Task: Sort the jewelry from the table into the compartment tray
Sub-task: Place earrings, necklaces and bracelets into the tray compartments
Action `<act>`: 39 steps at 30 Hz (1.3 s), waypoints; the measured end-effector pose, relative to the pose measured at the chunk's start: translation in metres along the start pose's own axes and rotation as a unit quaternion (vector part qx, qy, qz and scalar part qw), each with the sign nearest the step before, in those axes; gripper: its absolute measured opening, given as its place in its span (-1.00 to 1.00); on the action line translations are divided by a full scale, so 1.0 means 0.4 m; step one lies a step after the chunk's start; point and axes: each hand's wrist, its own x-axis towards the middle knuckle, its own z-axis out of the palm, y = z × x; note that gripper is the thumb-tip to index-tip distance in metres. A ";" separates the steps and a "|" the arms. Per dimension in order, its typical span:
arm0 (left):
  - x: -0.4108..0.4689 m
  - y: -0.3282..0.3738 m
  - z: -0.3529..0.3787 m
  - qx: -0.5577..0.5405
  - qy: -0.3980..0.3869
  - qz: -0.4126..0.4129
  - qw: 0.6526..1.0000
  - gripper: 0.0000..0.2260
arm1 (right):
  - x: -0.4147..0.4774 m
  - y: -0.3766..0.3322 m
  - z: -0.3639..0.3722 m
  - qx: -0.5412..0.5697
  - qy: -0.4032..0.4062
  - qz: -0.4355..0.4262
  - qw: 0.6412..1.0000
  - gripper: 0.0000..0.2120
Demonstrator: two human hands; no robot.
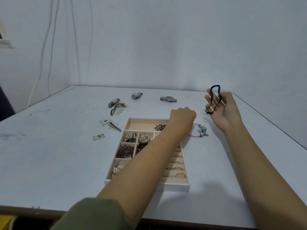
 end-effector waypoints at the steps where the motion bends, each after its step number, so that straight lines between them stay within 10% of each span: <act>1: 0.001 -0.003 0.000 -0.012 -0.001 0.000 1.000 -0.85 | 0.003 0.001 -0.002 -0.003 0.008 -0.003 1.000 -0.88; 9: -0.004 -0.144 -0.071 -0.225 0.130 -0.018 0.966 -0.86 | 0.013 0.002 -0.006 0.031 0.007 -0.022 0.999 -0.89; 15: -0.128 -0.333 -0.114 -0.470 0.214 -0.092 0.851 -0.89 | -0.010 0.007 0.044 0.020 -0.073 -0.010 0.997 -0.89; 23: -0.235 -0.457 -0.058 -0.491 0.286 -0.164 0.806 -0.94 | -0.120 0.029 0.189 -0.096 -0.206 -0.028 0.973 -0.92; 30: -0.251 -0.442 -0.018 -0.484 0.279 -0.154 0.815 -0.93 | -0.263 0.051 0.275 -0.267 -0.418 -0.001 0.868 -0.58; 39: -0.255 -0.456 0.001 -0.466 0.278 -0.167 0.823 -0.93 | -0.380 0.141 0.307 -0.355 -0.517 0.099 0.773 -0.85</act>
